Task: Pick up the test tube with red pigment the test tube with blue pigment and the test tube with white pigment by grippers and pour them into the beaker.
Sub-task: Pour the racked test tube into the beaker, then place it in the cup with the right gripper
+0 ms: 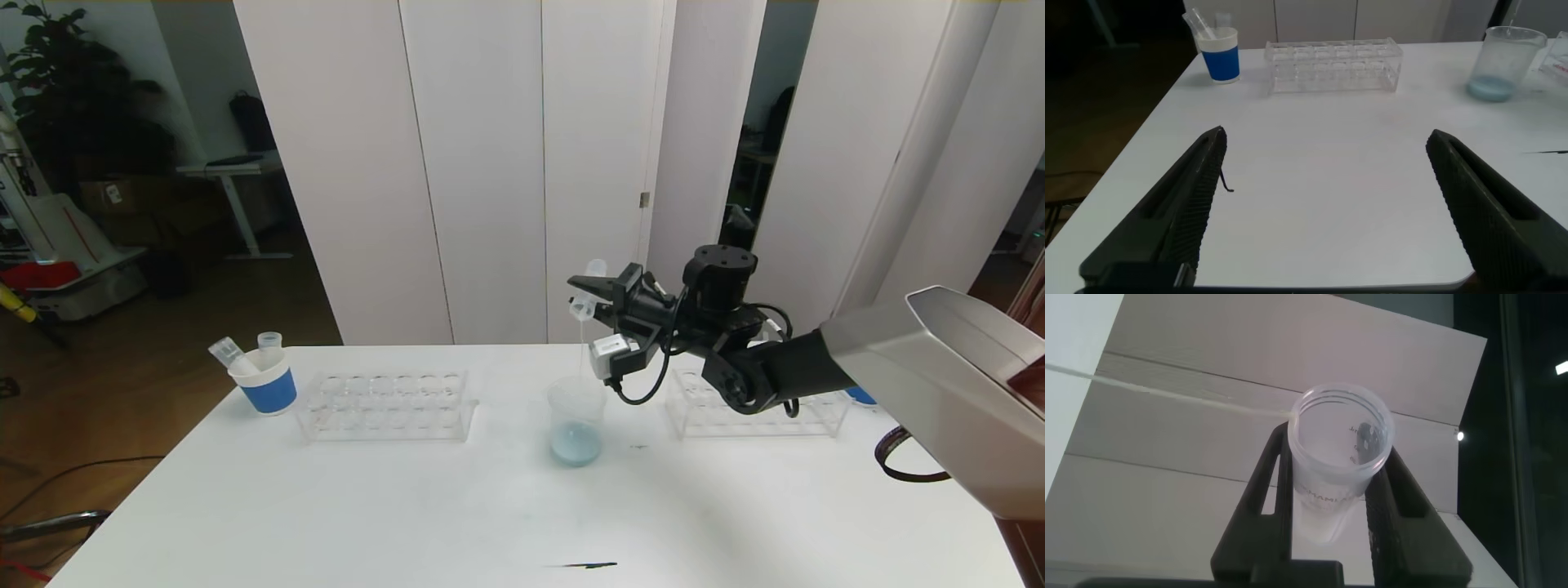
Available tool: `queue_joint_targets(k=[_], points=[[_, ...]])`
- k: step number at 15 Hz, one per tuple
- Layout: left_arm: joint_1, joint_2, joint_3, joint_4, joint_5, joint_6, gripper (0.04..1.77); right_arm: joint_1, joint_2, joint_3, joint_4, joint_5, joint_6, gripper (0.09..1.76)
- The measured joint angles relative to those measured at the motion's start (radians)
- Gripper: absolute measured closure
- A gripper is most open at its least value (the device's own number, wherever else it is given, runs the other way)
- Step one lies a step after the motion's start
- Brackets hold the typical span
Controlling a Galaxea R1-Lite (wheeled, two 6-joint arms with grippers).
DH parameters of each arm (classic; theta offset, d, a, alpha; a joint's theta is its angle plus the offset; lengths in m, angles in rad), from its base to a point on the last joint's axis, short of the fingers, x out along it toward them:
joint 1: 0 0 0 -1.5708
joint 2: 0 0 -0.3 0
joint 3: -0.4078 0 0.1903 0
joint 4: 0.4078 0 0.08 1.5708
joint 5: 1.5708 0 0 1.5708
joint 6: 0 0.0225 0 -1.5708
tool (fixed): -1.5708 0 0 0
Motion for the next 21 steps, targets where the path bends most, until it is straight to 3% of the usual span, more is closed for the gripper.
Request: queue_joint_targets(k=[10, 16, 21], points=[[0.001, 0.0, 0.0, 0.0, 0.0, 0.0, 0.07, 0.008, 0.004, -0.028, -0.008, -0.007, 0.019, 1.27], [0.001, 0.0, 0.0, 0.0, 0.0, 0.0, 0.07, 0.03, -0.011, -0.063, -0.019, -0.053, 0.189, 1.27], [0.001, 0.0, 0.0, 0.0, 0.0, 0.0, 0.07, 0.042, -0.04, -0.096, -0.036, -0.307, 0.417, 1.27]])
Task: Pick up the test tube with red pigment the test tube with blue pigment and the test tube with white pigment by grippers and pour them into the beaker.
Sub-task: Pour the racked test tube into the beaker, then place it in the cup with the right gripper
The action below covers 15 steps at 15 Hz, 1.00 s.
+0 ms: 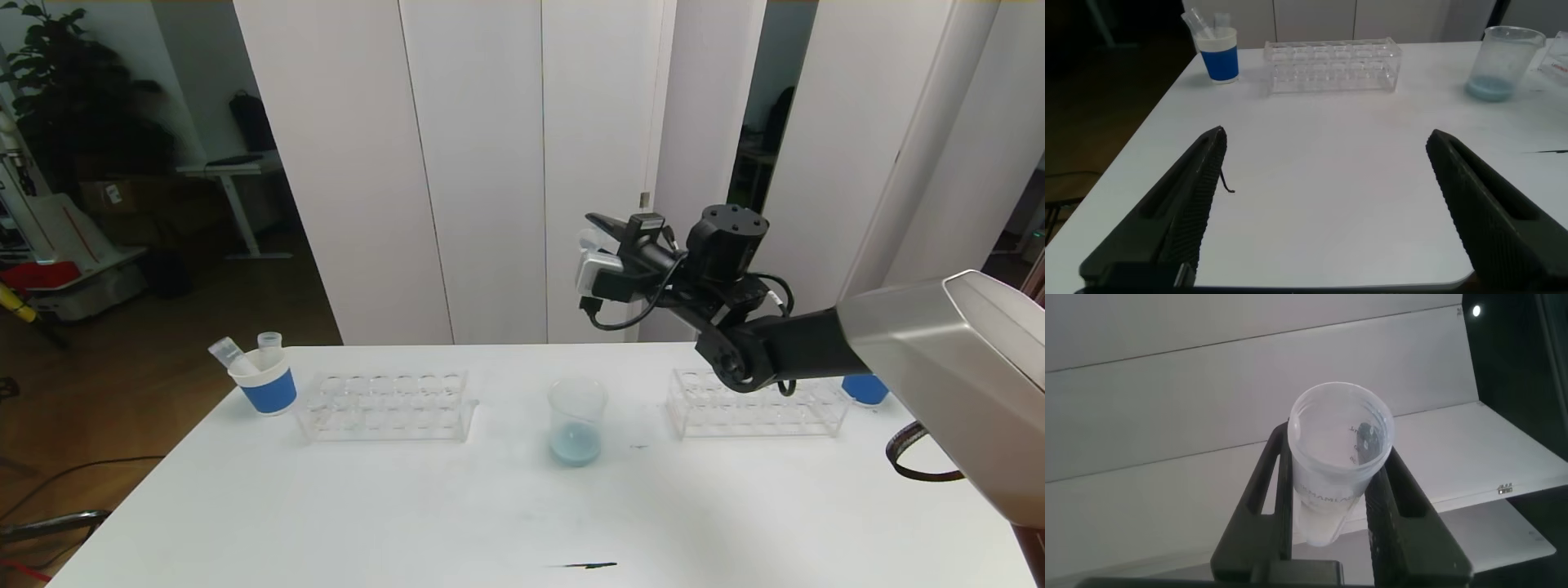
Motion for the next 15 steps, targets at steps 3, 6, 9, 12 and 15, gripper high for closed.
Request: queue_joint_targets(k=[3, 6, 9, 12, 15], points=[[0.0, 0.0, 0.0, 0.0, 0.0, 0.0, 0.07, 0.005, -0.026, -0.001, -0.019, -0.165, 0.196, 1.27], [0.0, 0.0, 0.0, 0.0, 0.0, 0.0, 0.07, 0.013, -0.045, 0.026, -0.075, -0.344, 0.43, 1.27], [0.0, 0.0, 0.0, 0.0, 0.0, 0.0, 0.07, 0.034, -0.049, 0.041, -0.06, -0.513, 0.665, 1.27], [0.0, 0.0, 0.0, 0.0, 0.0, 0.0, 0.07, 0.06, -0.051, 0.063, 0.001, -0.607, 0.866, 1.27], [0.0, 0.0, 0.0, 0.0, 0.0, 0.0, 0.07, 0.075, -0.071, 0.111, 0.078, -0.67, 1.08, 1.27]])
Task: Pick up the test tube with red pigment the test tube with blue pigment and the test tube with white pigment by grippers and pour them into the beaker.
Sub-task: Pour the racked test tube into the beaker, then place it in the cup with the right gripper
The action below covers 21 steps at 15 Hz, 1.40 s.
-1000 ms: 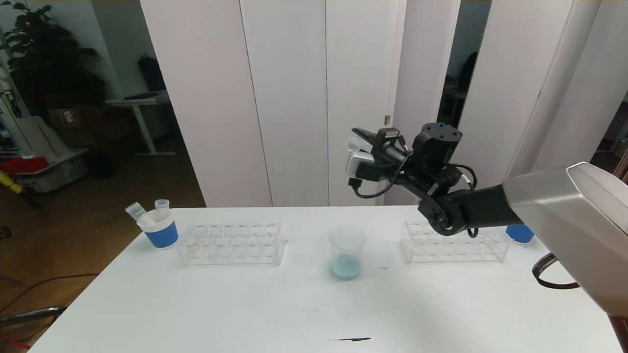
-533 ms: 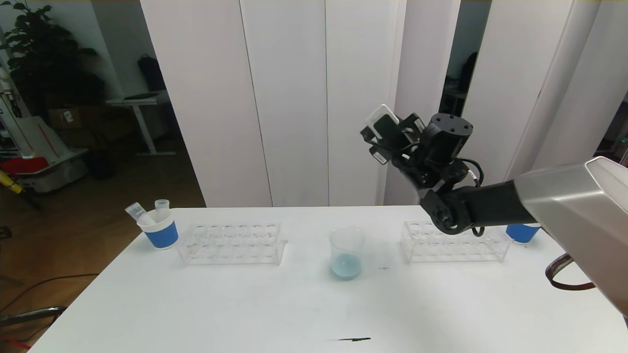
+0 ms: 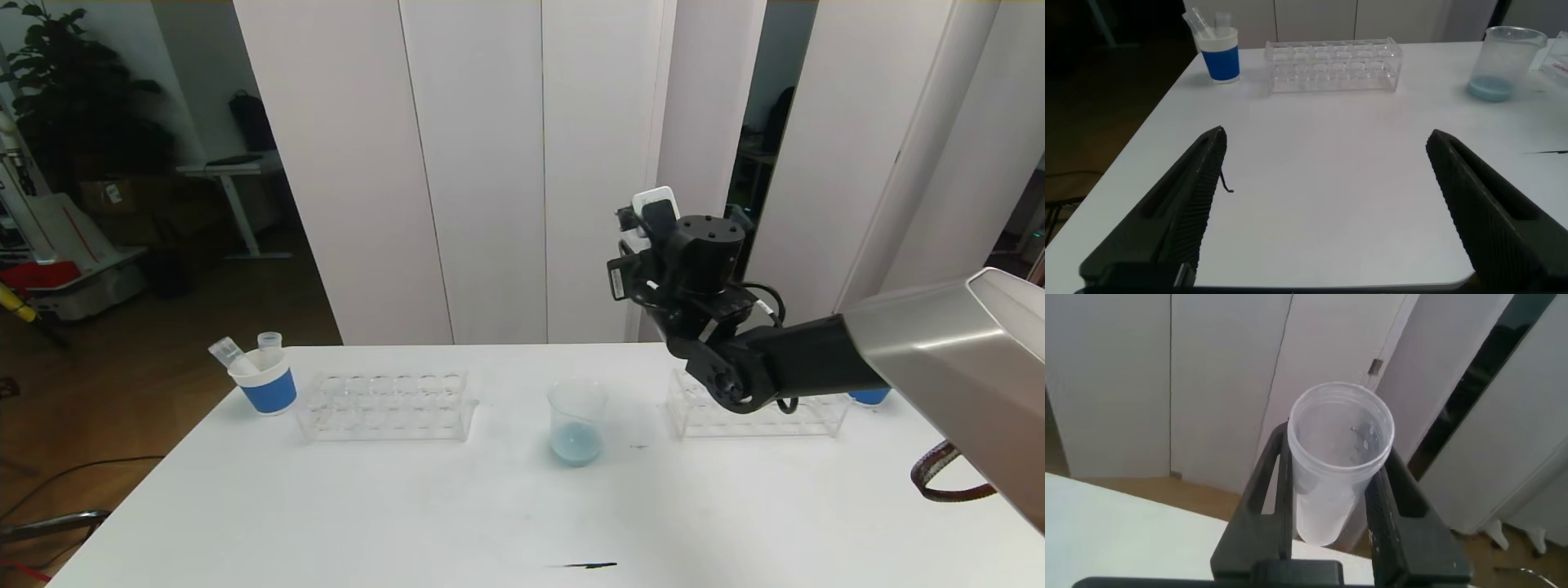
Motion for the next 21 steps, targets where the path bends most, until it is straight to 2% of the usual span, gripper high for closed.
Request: queue_joint_targets(k=[4, 9, 13, 17, 21], points=[[0.0, 0.0, 0.0, 0.0, 0.0, 0.0, 0.07, 0.007, -0.046, 0.09, 0.115, -0.053, 0.246, 1.27], [0.0, 0.0, 0.0, 0.0, 0.0, 0.0, 0.07, 0.019, -0.103, 0.219, 0.14, -0.059, 0.399, 1.27], [0.0, 0.0, 0.0, 0.0, 0.0, 0.0, 0.07, -0.016, -0.154, 0.298, 0.133, -0.064, 0.423, 1.27], [0.0, 0.0, 0.0, 0.0, 0.0, 0.0, 0.07, -0.093, -0.232, 0.331, 0.134, -0.104, 0.418, 1.27], [0.0, 0.0, 0.0, 0.0, 0.0, 0.0, 0.07, -0.251, -0.3, 0.347, 0.125, -0.103, 0.377, 1.27]])
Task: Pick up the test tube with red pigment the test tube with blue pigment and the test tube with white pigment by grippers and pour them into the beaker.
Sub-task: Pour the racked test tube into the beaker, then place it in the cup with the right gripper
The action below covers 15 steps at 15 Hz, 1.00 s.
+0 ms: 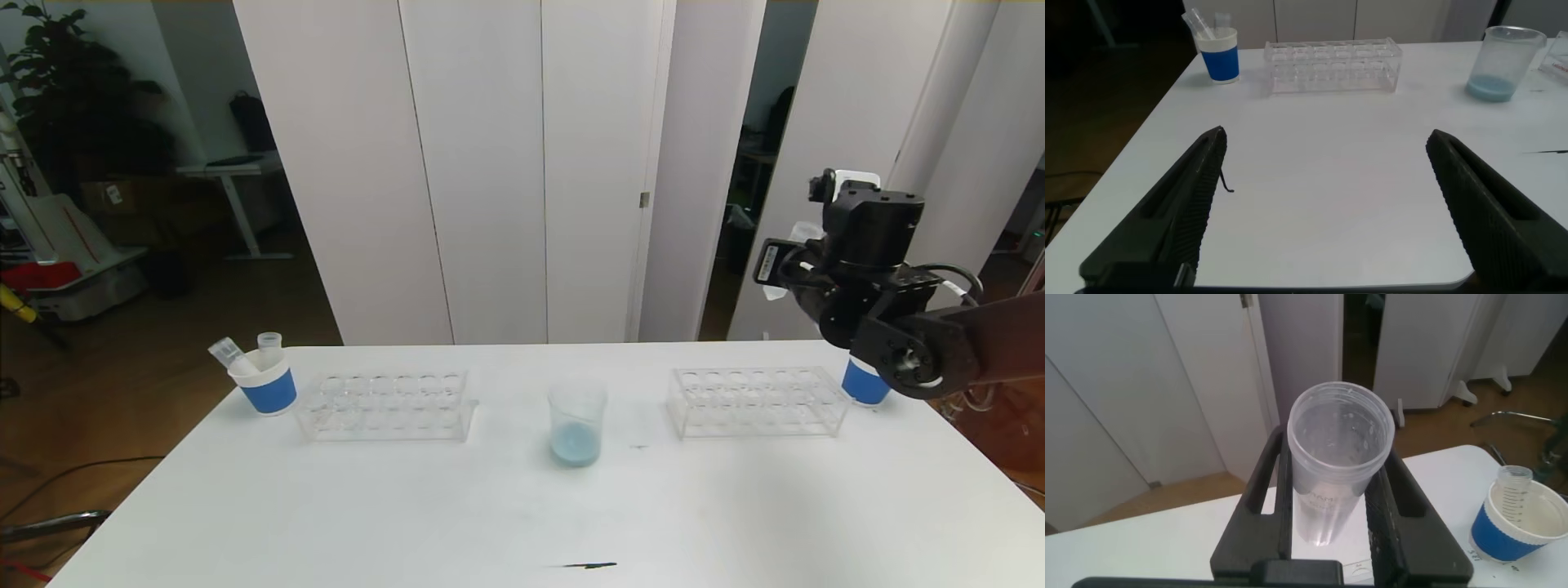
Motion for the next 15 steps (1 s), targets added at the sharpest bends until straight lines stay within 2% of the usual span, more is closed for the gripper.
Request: queue_joint_targets(k=[7, 11, 15], points=[[0.0, 0.0, 0.0, 0.0, 0.0, 0.0, 0.07, -0.308, -0.039, -0.045, -0.01, 0.1, -0.038, 1.27], [0.0, 0.0, 0.0, 0.0, 0.0, 0.0, 0.07, -0.4, 0.004, -0.039, -0.057, 0.113, -0.033, 1.27], [0.0, 0.0, 0.0, 0.0, 0.0, 0.0, 0.07, -0.437, 0.084, -0.02, -0.105, 0.115, -0.033, 1.27]])
